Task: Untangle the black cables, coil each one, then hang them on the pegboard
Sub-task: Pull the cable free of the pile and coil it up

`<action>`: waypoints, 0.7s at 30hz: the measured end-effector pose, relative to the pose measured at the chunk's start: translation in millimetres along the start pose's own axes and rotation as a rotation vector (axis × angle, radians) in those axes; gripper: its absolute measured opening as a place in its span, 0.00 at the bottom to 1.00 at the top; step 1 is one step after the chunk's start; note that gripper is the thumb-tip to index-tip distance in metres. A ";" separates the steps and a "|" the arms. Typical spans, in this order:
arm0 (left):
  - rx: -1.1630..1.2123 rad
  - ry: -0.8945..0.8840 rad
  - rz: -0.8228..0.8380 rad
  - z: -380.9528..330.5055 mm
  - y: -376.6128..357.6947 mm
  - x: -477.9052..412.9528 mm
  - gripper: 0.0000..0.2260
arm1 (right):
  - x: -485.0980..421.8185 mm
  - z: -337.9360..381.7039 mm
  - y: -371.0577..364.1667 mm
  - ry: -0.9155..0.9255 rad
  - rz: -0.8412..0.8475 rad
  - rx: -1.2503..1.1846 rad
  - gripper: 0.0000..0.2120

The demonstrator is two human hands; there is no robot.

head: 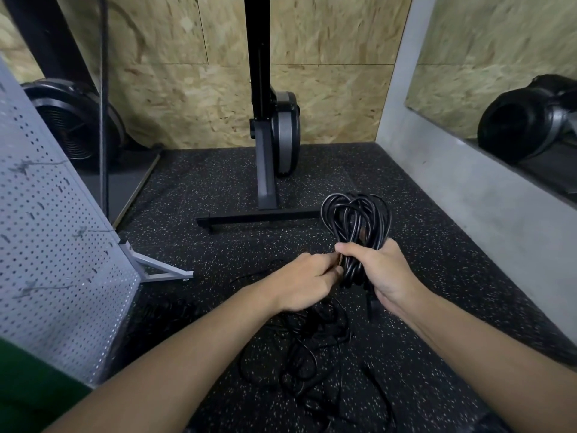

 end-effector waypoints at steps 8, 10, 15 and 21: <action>0.123 0.010 0.032 52.3 -17.9 -1.4 0.07 | 12.3 28.2 -6.1 0.055 0.108 -0.323 0.11; 0.099 -0.032 -0.016 55.9 -19.8 -2.1 0.07 | 16.3 34.4 -4.3 0.066 0.157 -0.347 0.06; 0.048 -0.116 -0.001 43.5 -26.1 -3.7 0.04 | 18.0 43.8 -1.4 0.112 0.164 -0.414 0.05; -0.205 -0.290 -0.230 19.3 -12.7 -1.3 0.04 | 9.1 54.7 25.1 0.229 -0.080 -0.375 0.15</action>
Point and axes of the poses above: each hand's wrist, its own x-axis away from the middle knuckle, its own y-axis out of the back of the hand, z = x × y, the point moved 3 cm from there along -x, towards the middle knuckle, and after that the axes turned 5 degrees about z, right-handed, at the moved point
